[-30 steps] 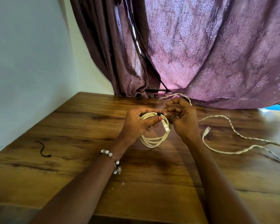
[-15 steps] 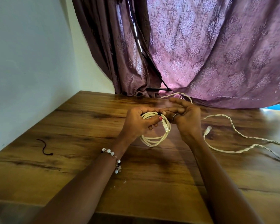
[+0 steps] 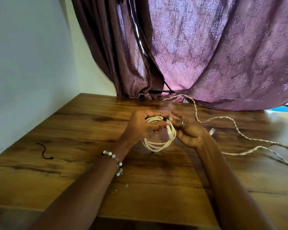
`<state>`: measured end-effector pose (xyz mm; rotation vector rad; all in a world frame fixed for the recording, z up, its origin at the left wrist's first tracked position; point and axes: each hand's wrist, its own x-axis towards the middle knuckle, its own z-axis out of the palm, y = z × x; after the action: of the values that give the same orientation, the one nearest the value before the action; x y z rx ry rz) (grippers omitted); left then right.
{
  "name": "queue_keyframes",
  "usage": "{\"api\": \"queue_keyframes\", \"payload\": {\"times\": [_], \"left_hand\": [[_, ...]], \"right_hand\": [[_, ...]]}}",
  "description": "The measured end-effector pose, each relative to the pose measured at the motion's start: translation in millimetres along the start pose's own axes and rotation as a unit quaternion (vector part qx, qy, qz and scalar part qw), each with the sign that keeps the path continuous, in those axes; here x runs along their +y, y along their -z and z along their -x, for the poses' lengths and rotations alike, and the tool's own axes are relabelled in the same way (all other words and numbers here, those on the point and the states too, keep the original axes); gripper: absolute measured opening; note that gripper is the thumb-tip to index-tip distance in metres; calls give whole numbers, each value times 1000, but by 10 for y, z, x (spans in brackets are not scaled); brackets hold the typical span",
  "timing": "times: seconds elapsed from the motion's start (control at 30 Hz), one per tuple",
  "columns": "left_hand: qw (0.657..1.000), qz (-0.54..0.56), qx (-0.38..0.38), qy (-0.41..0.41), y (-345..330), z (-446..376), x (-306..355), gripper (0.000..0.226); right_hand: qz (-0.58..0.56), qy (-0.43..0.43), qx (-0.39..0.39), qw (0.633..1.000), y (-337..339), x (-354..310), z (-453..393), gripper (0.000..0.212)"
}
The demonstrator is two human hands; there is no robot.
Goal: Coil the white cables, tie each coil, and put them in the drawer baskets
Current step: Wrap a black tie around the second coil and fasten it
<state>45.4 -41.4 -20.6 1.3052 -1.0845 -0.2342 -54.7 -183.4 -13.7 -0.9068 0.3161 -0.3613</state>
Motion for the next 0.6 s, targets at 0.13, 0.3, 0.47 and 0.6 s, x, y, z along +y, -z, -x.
{"api": "queue_keyframes", "payload": {"times": [0.13,0.3,0.47,0.6], "left_hand": [[1000,6,-3,-6,-30,-8,13,27],[995,61,70,30,-111,-40,-35,24],[949,228,169,135,-259,-74,100,16],[918,317,88,221,-600,25,206,10]], "right_hand": [[31,-10,-29,999,-17,18,-17,88],[53,34,-32,997,-113,24,94,29],[240,38,13,970,20,-74,557,43],[284,84,88,951,172,-170,954,26]]}}
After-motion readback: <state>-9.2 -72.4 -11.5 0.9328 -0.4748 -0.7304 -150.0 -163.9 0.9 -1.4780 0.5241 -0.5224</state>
